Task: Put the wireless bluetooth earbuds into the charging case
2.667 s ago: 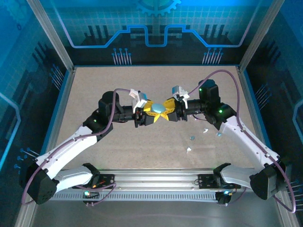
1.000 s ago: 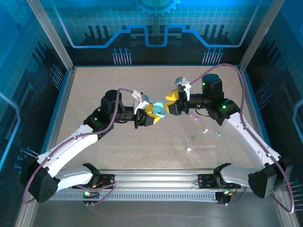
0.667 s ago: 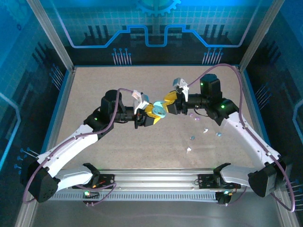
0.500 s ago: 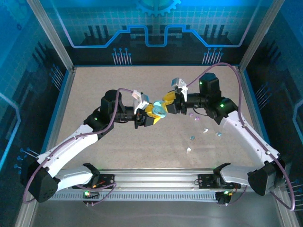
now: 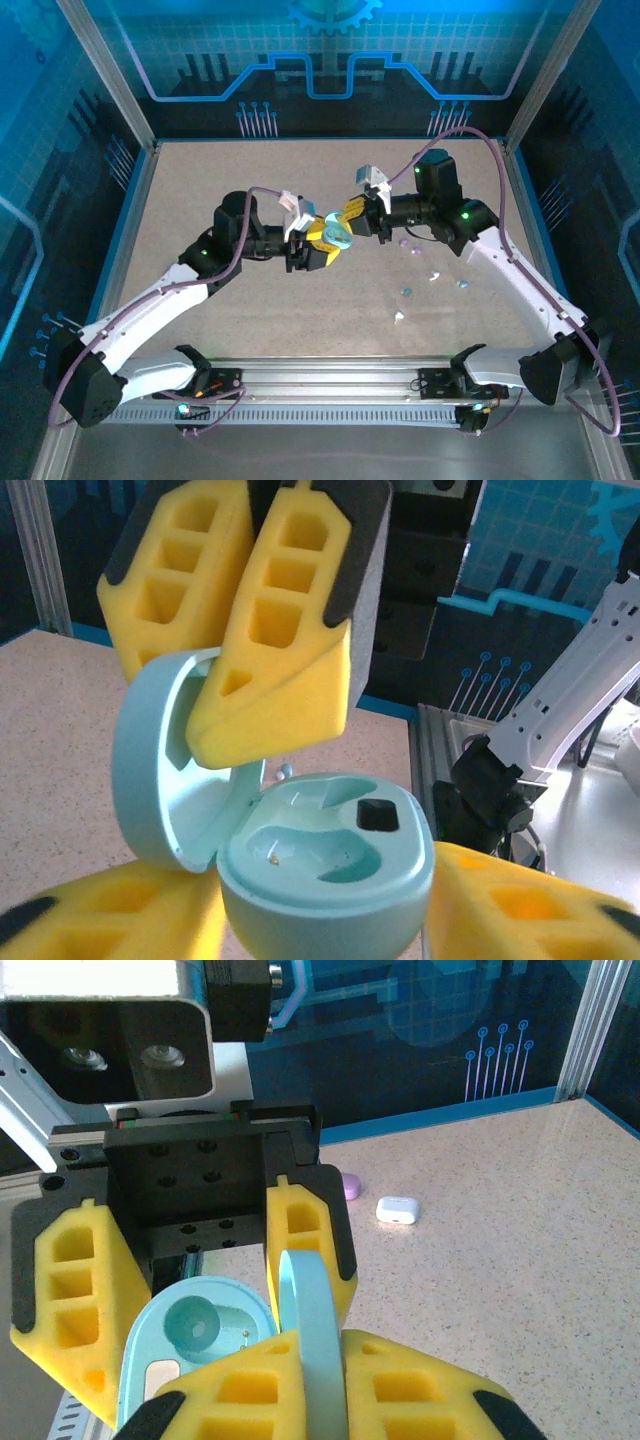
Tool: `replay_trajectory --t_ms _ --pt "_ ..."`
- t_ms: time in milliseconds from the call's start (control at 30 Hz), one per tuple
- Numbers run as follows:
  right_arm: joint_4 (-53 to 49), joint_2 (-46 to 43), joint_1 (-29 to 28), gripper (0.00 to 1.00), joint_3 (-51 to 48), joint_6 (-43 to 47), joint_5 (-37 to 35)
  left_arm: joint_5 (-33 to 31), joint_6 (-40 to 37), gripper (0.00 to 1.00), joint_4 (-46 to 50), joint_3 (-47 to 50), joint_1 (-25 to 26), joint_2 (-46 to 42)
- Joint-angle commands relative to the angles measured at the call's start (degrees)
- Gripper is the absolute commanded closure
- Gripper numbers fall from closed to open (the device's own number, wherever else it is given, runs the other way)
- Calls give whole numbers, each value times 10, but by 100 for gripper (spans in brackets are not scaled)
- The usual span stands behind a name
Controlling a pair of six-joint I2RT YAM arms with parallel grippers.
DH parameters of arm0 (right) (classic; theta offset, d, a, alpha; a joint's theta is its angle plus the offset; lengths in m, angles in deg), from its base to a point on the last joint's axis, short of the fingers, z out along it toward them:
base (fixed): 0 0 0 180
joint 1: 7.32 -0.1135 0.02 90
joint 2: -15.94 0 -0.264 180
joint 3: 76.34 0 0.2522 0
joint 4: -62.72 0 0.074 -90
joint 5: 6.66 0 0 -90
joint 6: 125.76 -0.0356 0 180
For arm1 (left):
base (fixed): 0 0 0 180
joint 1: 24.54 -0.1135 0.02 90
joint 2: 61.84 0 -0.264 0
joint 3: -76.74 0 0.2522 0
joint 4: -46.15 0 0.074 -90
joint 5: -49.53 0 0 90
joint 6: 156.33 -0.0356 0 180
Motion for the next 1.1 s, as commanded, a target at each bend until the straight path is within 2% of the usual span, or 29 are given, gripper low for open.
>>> replay_trajectory --t_ms 0,233,500,767,1067 --pt "-9 -7 -11 88 14 14 -12 7 5 42 -21 8 2 10" --pt "-8 -15 -20 87 8 26 -48 11 18 36 -35 5 2 18" --pt "-2 -20 -25 86 2 28 -59 10 24 42 -35 3 2 25" --pt "4 -23 -25 85 -1 25 -57 9 8 40 -26 2 2 20" --pt "4 -22 -25 85 -1 23 -54 13 5 52 -25 -1 2 19"
